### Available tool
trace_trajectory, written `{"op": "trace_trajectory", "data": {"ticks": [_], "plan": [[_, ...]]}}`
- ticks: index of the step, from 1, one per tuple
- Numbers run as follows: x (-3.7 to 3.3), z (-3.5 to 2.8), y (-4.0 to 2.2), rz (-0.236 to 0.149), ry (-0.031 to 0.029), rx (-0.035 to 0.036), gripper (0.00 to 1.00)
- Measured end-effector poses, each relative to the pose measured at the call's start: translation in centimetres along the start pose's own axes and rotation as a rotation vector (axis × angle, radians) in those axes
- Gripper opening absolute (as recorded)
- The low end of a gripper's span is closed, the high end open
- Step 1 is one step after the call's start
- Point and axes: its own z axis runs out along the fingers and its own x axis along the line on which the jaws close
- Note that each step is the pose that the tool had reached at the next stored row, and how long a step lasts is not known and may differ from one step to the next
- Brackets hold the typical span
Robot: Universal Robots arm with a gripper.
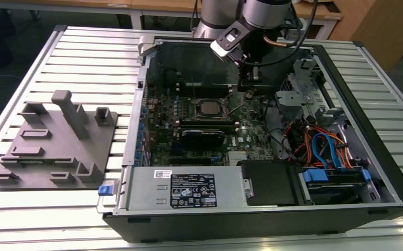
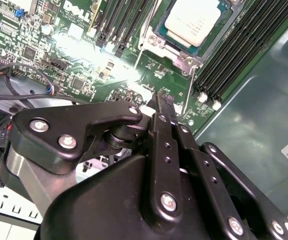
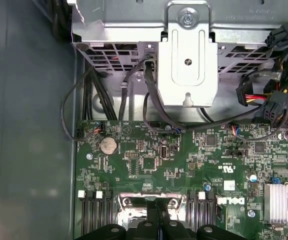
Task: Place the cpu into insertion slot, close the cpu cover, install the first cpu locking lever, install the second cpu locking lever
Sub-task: 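Close the cpu cover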
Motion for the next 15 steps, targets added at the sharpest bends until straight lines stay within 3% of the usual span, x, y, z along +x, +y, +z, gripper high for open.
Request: {"op": "trace_trajectory", "data": {"ticks": [15], "plan": [[0.03,0.02,1.04,0.000,0.0001,-0.0001,0.10]]}}
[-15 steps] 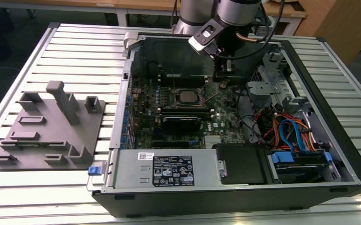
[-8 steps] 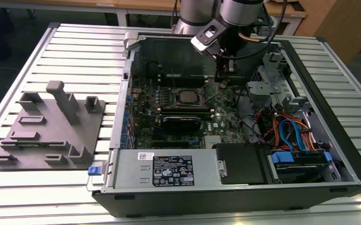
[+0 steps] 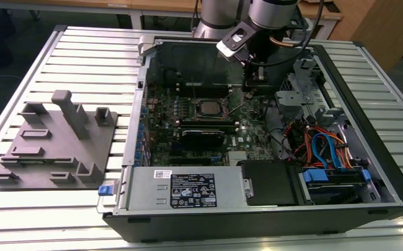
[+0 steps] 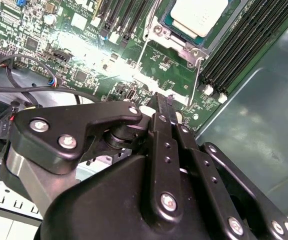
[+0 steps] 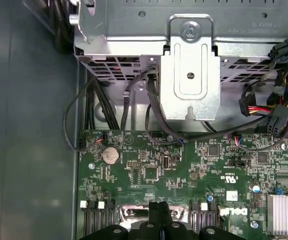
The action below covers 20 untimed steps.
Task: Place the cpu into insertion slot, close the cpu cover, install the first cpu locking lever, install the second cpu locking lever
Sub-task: 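Close the cpu cover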
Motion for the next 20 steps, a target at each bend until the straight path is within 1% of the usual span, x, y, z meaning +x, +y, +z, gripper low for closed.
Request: {"op": "trace_trajectory", "data": {"ticks": [5,10,15,20], "plan": [[0.02,0.00,0.39,0.000,-0.0001,0.0000,0.10],[0.03,0.02,0.97,0.000,0.0000,0.0000,0.10],[0.05,0.03,1.41,0.000,0.0000,0.0000,0.10],[0.06,0.03,1.61,0.000,0.0000,0.0000,0.10]]}}
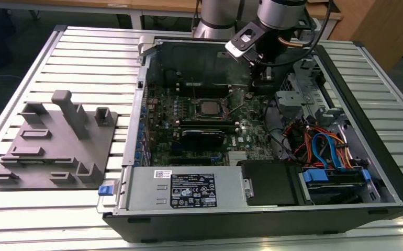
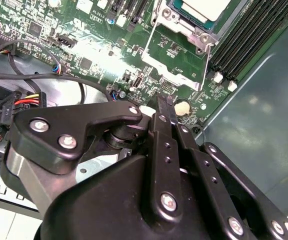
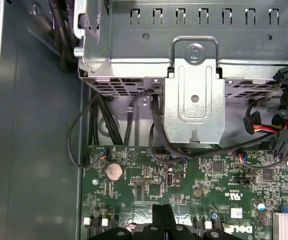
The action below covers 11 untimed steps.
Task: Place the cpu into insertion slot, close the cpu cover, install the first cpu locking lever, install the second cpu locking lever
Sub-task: 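Close the cpu cover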
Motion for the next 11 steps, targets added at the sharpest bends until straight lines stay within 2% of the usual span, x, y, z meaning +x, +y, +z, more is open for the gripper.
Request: {"op": "trace_trajectory", "data": {"ticks": [11], "plan": [[0.00,0.13,0.01,0.000,0.0001,0.0000,0.10]]}}
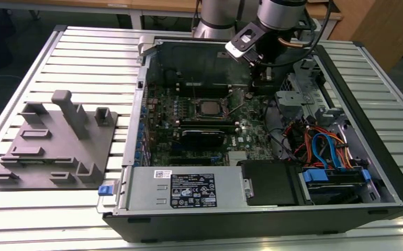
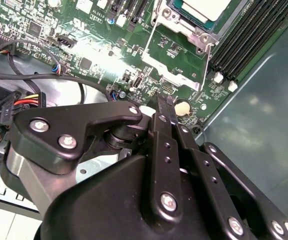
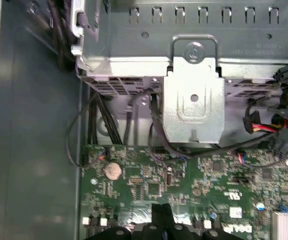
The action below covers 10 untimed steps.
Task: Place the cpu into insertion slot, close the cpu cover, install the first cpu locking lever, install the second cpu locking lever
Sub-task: 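Close the cpu cover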
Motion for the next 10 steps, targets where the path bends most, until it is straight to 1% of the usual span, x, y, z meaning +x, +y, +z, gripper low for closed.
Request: {"op": "trace_trajectory", "data": {"ticks": [3,10], "plan": [[0.00,0.28,0.03,0.000,-0.0003,0.0002,0.10],[0.01,1.22,0.04,0.000,-0.0018,0.0011,0.10]]}}
